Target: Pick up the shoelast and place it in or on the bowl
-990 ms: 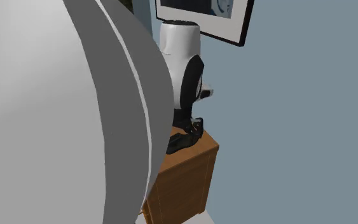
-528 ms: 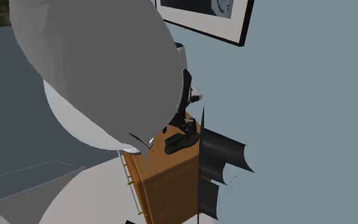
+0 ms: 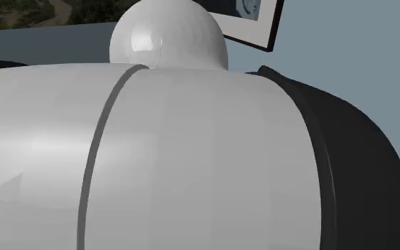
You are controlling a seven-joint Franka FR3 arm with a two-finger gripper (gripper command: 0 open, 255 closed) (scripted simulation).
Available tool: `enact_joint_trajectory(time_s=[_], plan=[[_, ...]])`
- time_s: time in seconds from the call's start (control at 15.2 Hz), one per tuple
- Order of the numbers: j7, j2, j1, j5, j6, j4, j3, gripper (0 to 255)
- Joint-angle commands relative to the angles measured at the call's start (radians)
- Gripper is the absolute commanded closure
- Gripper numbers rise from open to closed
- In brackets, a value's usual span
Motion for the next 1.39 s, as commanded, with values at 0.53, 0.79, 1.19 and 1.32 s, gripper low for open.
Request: enact_joint_trajectory(time_s=[0.53, 0.79, 1.19, 1.32], plan=[[0.205, 0.340, 0.097, -0.208, 0.023, 0.305, -0.079, 0], [0.215, 0.381, 0.101, -0.225, 0.055, 0.313, -0.091, 0], [0.221, 0.408, 0.104, -0.236, 0.074, 0.321, -0.100, 0], [0.221, 0.408, 0.104, -0.236, 0.074, 0.321, -0.100, 0]])
